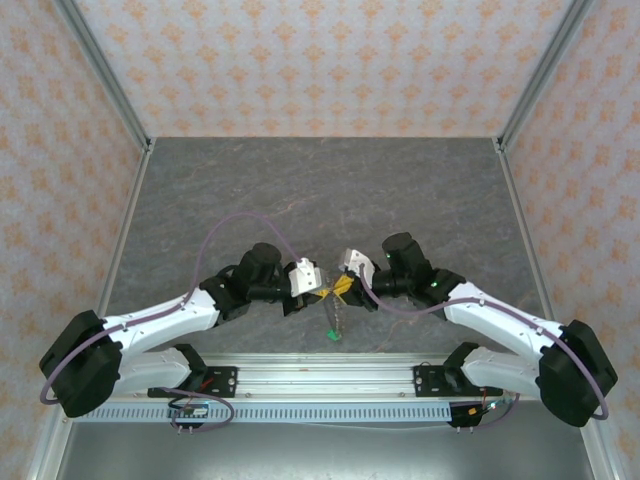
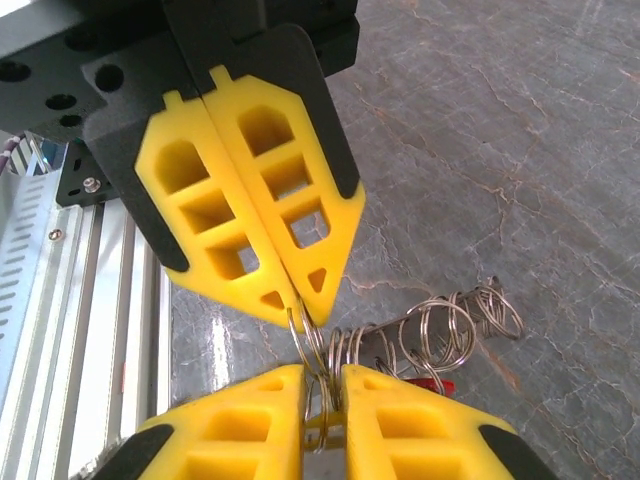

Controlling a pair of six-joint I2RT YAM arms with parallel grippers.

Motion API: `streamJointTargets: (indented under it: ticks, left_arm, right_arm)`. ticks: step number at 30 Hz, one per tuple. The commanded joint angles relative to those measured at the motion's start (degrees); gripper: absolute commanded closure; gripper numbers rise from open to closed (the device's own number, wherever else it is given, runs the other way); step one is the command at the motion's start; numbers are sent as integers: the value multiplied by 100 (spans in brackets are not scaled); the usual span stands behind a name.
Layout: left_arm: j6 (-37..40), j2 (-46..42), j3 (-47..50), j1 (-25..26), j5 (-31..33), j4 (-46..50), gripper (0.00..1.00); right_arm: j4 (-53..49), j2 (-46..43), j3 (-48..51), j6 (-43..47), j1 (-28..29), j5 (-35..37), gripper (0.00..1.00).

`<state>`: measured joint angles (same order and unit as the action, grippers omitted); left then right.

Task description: Put the keys on the keyring

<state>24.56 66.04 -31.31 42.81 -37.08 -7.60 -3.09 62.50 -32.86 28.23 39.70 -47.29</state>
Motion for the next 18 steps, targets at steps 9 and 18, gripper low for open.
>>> streamJointTargets:
  ticks: [9, 18]
  left_arm:
    - [-165, -118, -6, 9, -265, -508, 100]
    - [-273, -100, -7, 8, -298, -669, 100]
  right_arm:
    - [829, -58, 159, -315, -44, -356, 84]
    - [746, -71, 245, -218, -42, -268, 90]
